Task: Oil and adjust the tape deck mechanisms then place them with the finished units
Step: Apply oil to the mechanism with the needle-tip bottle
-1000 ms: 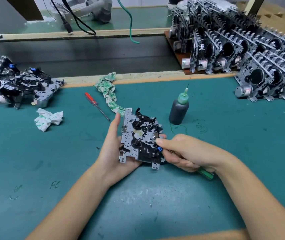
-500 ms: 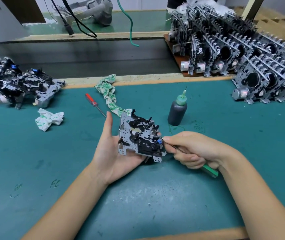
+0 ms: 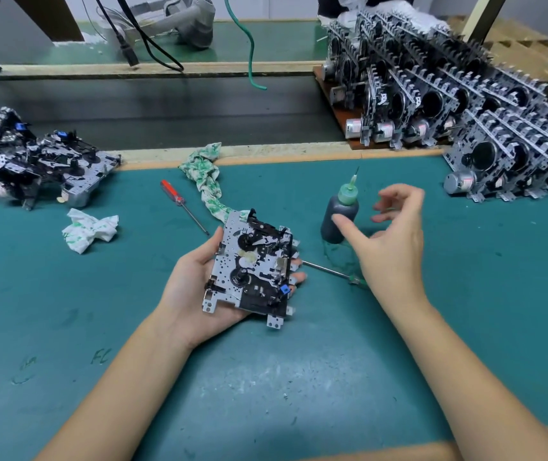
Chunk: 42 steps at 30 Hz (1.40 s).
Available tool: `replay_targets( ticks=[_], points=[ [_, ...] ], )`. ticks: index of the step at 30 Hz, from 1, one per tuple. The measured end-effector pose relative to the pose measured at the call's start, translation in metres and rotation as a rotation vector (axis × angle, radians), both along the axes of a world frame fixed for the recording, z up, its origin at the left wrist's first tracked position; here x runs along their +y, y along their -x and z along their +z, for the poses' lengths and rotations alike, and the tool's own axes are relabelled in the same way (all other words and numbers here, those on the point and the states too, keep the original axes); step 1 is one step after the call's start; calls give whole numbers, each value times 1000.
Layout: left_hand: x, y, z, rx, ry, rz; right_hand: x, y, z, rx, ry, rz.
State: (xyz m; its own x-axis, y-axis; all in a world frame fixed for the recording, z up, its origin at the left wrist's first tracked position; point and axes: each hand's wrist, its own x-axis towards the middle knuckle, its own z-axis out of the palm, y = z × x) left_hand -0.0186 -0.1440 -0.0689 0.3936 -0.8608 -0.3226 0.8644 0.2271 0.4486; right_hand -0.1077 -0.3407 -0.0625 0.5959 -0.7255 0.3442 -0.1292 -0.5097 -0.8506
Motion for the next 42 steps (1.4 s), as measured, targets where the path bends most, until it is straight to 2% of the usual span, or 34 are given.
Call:
replay_targets(
  ticks=[2,5,12,16,20,23,31,36,42],
  points=[
    [0,0,-1,7,1,0,0,-7,-3,95,-123,82],
    [-1,1,1,9,-7,-16,-3,-14,-7,191,-156,172],
    [-1,2,3,51,15,-37,2,-8,-1,48,-224,289],
    [0,1,2,66,41,-53,7,-3,9,-79,-592,303],
    [0,2,4,57,30,-43,12,0,13,-307,-983,401],
    [0,2,4,52,4,-27,15,-2,15,-439,-1203,382],
    [-2,3,4,28,-29,-12,25,-4,13,-413,-1142,217],
    [-2,5,6,43,-44,22,29,-4,10,-341,-1008,122],
    [-2,5,8,50,-56,38,29,-5,10,-334,-987,125]
  ],
)
